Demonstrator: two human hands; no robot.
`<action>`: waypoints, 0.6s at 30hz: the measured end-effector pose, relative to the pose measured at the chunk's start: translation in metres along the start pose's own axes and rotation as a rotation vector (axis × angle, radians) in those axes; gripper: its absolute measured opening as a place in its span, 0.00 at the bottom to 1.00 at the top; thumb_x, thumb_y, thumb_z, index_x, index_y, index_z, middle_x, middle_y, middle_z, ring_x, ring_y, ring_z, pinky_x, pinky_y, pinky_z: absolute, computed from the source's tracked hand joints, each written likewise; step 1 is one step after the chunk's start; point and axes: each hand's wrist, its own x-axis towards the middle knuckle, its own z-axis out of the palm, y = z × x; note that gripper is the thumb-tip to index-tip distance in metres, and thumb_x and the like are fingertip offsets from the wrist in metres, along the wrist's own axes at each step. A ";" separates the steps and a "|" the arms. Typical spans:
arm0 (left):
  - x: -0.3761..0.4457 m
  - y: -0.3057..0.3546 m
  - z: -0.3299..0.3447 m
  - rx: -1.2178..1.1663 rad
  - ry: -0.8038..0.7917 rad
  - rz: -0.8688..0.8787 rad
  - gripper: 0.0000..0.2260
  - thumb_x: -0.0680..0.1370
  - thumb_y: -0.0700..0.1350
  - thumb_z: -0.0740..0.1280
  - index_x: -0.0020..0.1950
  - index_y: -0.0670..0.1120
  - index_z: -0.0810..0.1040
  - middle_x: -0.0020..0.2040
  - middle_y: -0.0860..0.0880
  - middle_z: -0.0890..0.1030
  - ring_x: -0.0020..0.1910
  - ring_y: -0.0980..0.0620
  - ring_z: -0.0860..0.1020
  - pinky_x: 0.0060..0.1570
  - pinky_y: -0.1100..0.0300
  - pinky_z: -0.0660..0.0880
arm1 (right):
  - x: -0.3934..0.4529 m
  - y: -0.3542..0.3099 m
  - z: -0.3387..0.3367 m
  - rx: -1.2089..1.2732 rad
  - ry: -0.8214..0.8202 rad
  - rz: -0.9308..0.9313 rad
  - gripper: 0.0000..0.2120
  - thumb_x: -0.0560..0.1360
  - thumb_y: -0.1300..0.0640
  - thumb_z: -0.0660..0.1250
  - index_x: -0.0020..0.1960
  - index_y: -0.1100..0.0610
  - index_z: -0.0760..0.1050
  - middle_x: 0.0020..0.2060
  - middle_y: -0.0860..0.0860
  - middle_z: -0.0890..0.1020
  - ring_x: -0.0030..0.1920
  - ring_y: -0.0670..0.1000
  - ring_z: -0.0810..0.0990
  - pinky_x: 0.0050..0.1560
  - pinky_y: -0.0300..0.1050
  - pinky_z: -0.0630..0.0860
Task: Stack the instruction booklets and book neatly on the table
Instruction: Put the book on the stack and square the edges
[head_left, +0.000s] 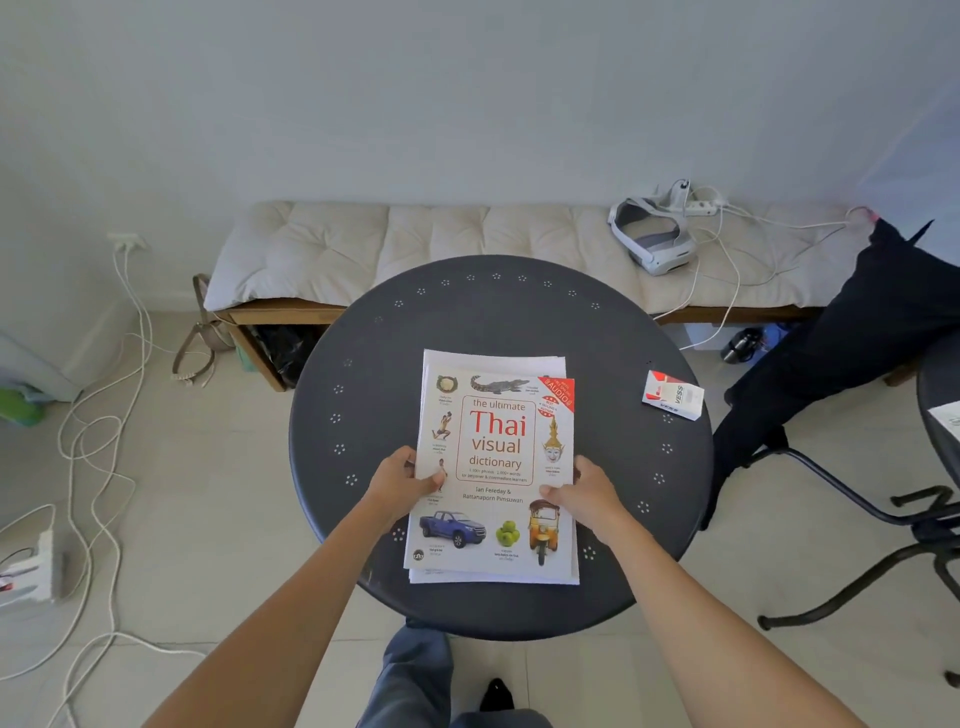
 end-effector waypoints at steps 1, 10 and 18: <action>0.001 0.005 -0.003 0.011 0.012 0.036 0.14 0.74 0.43 0.71 0.55 0.43 0.71 0.58 0.44 0.81 0.51 0.44 0.82 0.53 0.45 0.80 | -0.001 -0.005 -0.001 -0.011 0.024 -0.039 0.17 0.72 0.62 0.72 0.58 0.54 0.71 0.61 0.53 0.81 0.60 0.54 0.80 0.51 0.51 0.78; -0.006 0.056 -0.020 0.038 0.246 0.302 0.17 0.75 0.36 0.69 0.62 0.44 0.71 0.61 0.46 0.80 0.60 0.44 0.79 0.53 0.52 0.77 | -0.005 -0.055 0.002 -0.036 0.225 -0.338 0.23 0.73 0.65 0.70 0.66 0.56 0.69 0.63 0.53 0.79 0.65 0.56 0.77 0.60 0.55 0.76; -0.005 0.049 -0.025 0.016 0.342 0.371 0.22 0.76 0.29 0.61 0.68 0.45 0.65 0.65 0.44 0.77 0.64 0.42 0.75 0.60 0.49 0.75 | -0.006 -0.073 0.013 -0.034 0.268 -0.423 0.24 0.73 0.68 0.69 0.67 0.58 0.71 0.62 0.55 0.81 0.64 0.57 0.78 0.61 0.53 0.76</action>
